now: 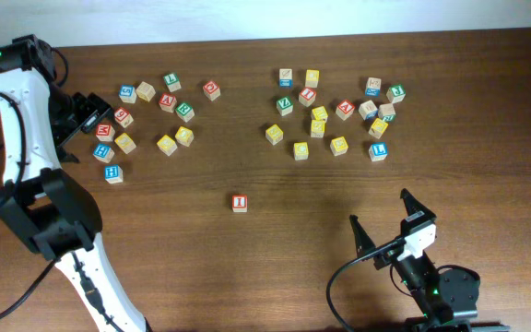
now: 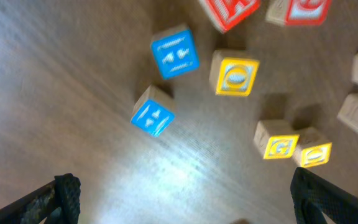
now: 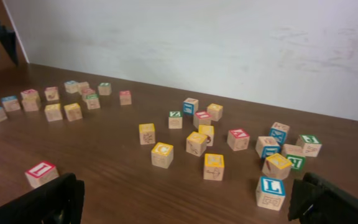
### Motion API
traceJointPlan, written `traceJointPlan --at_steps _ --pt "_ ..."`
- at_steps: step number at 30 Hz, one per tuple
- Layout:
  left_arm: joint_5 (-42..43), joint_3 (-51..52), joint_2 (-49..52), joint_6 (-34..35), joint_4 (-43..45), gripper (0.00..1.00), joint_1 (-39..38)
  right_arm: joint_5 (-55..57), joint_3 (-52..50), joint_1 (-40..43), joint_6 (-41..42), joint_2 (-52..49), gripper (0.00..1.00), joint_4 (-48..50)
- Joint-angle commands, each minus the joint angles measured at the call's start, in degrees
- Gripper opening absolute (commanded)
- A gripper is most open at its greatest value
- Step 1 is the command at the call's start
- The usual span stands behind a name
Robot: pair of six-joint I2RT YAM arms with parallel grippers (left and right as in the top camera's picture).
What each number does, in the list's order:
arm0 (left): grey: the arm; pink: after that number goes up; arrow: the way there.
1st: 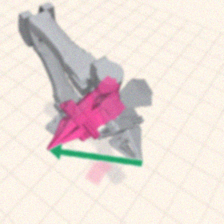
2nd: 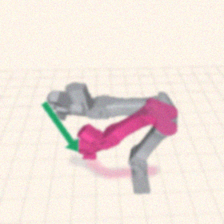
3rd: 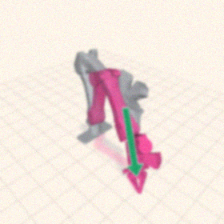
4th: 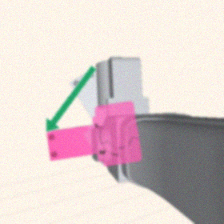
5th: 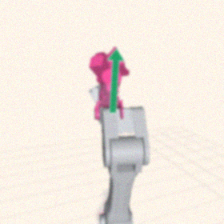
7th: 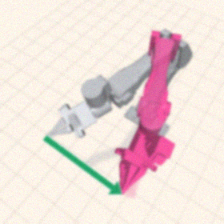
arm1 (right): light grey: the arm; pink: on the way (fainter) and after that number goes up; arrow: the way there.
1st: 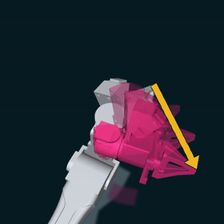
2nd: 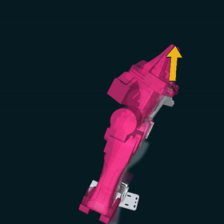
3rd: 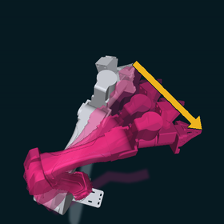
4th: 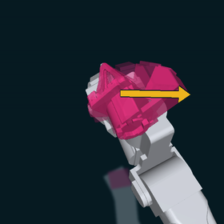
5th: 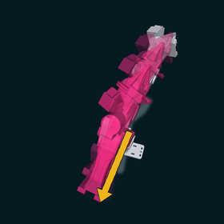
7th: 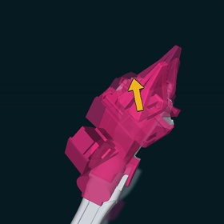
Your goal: Spell out ICRA
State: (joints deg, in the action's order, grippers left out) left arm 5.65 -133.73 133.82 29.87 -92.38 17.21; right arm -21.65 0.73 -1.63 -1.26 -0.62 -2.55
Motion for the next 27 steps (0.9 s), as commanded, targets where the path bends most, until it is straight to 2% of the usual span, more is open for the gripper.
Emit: traceJointPlan --at_steps 1,3,7,13,16,19,21,23,26,27 --pt "0.7 -0.3 -0.7 0.7 -0.6 0.99 0.1 -2.4 -0.4 0.2 3.8 0.4 0.98 1.8" --pt "0.5 -0.3 -0.7 0.4 -2.0 0.99 0.1 -2.4 -0.4 0.2 7.8 0.4 0.98 7.0" --pt "-2.2 -0.3 -0.7 0.1 -2.3 0.99 0.1 -6.6 -0.4 0.2 8.0 0.4 0.98 18.6" --pt "-2.4 -0.3 -0.7 0.1 -4.4 0.99 0.0 -9.6 1.0 0.2 8.0 -0.5 0.98 15.9" --pt "-2.6 -0.2 -0.7 0.0 -4.4 0.99 0.1 -9.6 4.9 0.2 8.0 -5.4 0.98 15.9" --pt "-4.6 -0.2 -0.7 -1.0 -4.3 0.99 0.1 -9.8 14.8 0.2 7.5 -21.2 0.98 17.6" --pt "-4.6 -0.2 -0.7 -1.0 -4.2 0.99 0.1 -13.9 26.5 0.2 7.5 -37.1 0.98 15.8" --pt "-4.5 -0.2 -0.7 -1.0 -4.3 0.99 0.1 -25.0 38.6 0.2 7.6 -51.0 0.98 10.6" --pt "-4.4 -0.2 -0.7 -1.0 -4.4 0.99 0.1 -48.7 50.3 0.1 7.8 -68.1 0.98 10.5" --pt "-4.4 -0.2 -0.7 -1.0 -4.4 0.99 0.1 -53.5 53.2 -0.2 7.8 -73.5 0.98 11.0"
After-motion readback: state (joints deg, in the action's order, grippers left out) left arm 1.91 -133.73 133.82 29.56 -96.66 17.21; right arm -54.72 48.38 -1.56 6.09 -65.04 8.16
